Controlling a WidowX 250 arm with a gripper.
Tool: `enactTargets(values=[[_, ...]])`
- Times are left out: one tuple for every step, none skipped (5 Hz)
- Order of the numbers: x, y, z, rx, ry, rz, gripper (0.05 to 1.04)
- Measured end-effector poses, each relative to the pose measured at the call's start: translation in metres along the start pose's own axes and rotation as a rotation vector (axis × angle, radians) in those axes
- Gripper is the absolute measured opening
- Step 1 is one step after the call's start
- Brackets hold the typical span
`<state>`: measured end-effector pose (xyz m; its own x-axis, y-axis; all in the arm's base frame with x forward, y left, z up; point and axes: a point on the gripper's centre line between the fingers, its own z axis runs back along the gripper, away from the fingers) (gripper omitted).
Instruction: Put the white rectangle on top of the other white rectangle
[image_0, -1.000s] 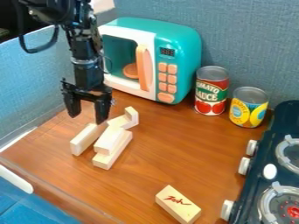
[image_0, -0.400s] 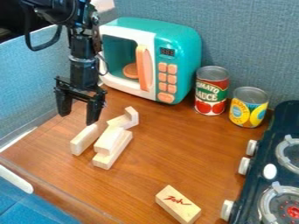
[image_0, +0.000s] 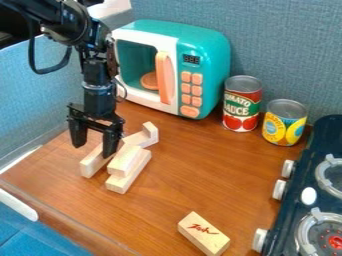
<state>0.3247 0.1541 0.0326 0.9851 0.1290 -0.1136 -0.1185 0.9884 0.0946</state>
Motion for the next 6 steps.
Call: enactTargets(values=[[0.0029, -0.0028, -0.0024, -0.013, -0.025, -0.028, 1.0], [-0.0024, -0.0094, -0.0118, -0.04, -0.019, -0.042, 1.0], [-0.0054, -0.0072, -0.0122, -0.047, -0.006, -0.033, 0.95], [-0.0061, -0.0047, -0.0108, -0.055, -0.002, -0.002, 0.628], [-0.0059, -0.0046, -0.0099, -0.066, -0.002, 0.017, 0.361], [-0.0063, -0.0044, -0.01, -0.075, -0.002, 0.029, 0.255]])
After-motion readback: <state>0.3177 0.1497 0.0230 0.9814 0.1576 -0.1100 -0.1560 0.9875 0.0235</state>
